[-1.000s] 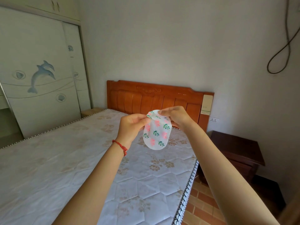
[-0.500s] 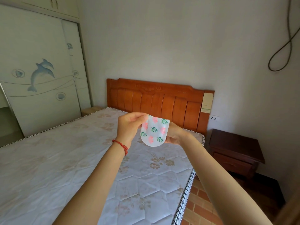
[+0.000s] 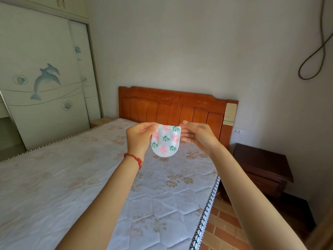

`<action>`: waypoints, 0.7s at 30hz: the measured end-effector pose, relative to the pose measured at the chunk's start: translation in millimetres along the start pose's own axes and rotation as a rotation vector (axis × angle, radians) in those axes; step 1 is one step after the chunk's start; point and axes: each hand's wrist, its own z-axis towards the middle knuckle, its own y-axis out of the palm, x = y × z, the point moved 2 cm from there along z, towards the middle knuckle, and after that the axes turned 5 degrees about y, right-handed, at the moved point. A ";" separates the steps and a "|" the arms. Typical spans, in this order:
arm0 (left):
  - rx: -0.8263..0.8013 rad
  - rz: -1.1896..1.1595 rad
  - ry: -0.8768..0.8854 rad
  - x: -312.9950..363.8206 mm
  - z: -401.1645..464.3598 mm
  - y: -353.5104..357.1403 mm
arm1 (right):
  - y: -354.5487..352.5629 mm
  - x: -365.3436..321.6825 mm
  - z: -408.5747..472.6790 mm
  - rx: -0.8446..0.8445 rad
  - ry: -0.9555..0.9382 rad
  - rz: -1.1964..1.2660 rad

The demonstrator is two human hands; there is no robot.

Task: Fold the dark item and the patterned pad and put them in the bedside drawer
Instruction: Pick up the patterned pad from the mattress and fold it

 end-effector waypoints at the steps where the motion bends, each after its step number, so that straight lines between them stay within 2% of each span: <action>1: 0.003 0.002 0.003 -0.1 0.0 0.3 | -0.1 -2.4 -1.7 -0.003 -0.027 0.012; 8: -0.009 0.015 0.007 -2.4 -3.5 4.1 | 7.7 -2.6 -10.8 -0.034 -0.141 -0.097; 21: -0.056 0.023 0.009 -5.6 -6.3 1.6 | 8.3 -1.3 -13.6 0.100 -0.225 -0.176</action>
